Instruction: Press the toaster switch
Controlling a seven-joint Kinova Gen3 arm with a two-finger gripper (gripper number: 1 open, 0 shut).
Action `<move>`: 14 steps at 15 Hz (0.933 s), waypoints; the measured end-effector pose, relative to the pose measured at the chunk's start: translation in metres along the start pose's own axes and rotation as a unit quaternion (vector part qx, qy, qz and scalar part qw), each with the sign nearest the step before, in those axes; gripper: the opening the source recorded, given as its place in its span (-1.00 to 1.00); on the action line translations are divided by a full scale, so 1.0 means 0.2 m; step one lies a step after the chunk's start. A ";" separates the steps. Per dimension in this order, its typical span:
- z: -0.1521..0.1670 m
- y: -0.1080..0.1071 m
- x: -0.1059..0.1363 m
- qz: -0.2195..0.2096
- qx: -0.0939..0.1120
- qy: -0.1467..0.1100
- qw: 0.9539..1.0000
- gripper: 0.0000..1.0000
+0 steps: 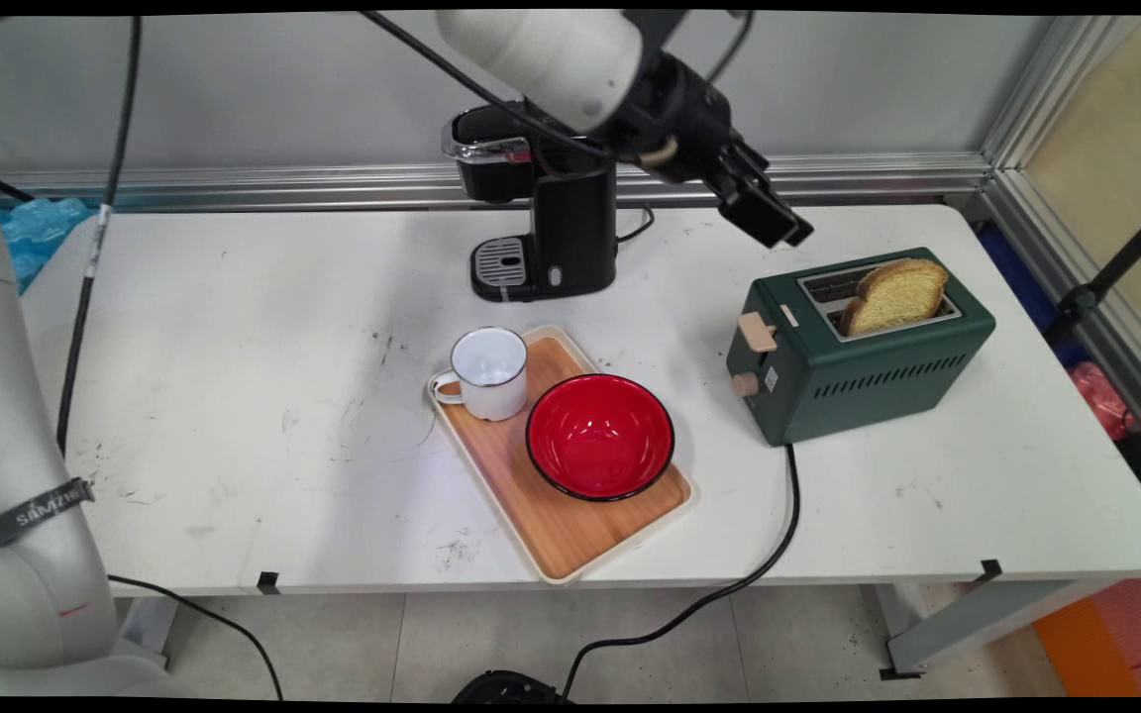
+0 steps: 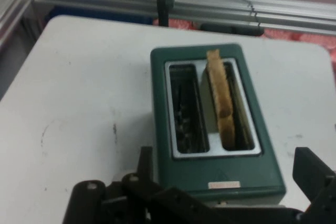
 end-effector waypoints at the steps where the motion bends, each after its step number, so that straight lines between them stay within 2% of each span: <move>1: 0.05 0.00 -0.01 0.000 0.002 -0.005 1.000 1.00; 7: 0.23 0.00 -0.09 -0.004 0.008 -0.030 1.000 1.00; 12: 0.32 0.04 -0.16 -0.013 0.005 -0.049 0.999 1.00; 13: 0.33 0.04 -0.16 -0.014 0.003 -0.052 0.999 -1.00; 14: 0.34 0.05 -0.17 -0.015 0.002 -0.054 0.998 -1.00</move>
